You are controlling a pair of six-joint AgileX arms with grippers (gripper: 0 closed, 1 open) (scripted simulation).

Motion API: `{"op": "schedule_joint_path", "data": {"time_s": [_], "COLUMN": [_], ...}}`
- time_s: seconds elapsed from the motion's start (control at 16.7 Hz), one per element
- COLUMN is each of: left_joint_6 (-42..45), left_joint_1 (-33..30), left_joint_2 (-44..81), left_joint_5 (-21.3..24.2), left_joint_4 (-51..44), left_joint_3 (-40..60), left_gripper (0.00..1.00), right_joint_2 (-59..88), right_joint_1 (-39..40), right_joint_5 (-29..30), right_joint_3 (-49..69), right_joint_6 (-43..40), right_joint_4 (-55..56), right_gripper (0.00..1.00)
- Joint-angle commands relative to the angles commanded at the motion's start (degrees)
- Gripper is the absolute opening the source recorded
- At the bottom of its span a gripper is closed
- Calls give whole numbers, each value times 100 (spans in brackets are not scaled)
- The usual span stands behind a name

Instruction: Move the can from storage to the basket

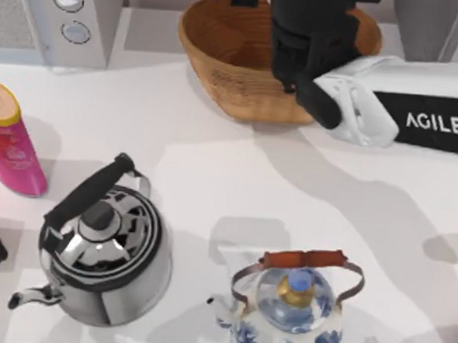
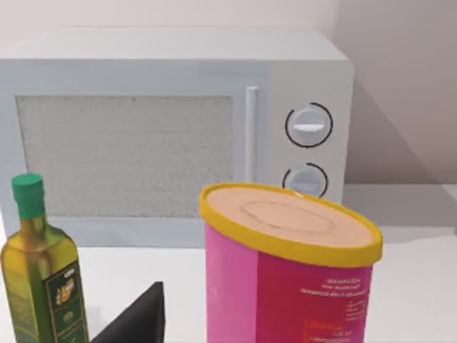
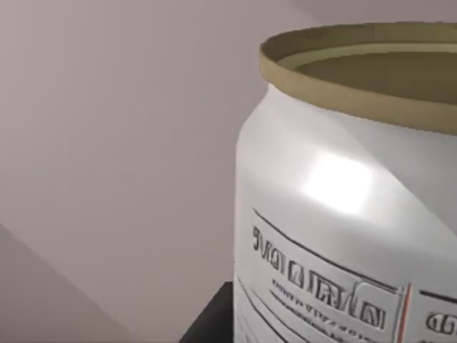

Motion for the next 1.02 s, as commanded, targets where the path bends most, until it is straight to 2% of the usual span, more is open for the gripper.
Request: {"op": "schedule_joint_path", "data": {"time_s": [0.54, 1.02], "left_joint_6": [0, 0], "left_joint_1": [0, 0], "left_joint_2": [0, 0], "left_joint_5": [0, 0], "left_joint_4": [0, 0], "left_joint_3": [0, 0], "left_gripper": [100, 100], "right_joint_2": [430, 430], "right_joint_1": [-134, -134], "right_joint_5": [-135, -135], "right_joint_3": [523, 523], "right_joint_6": [-19, -19], "right_joint_4": [-6, -6], "right_gripper": [0, 60]}}
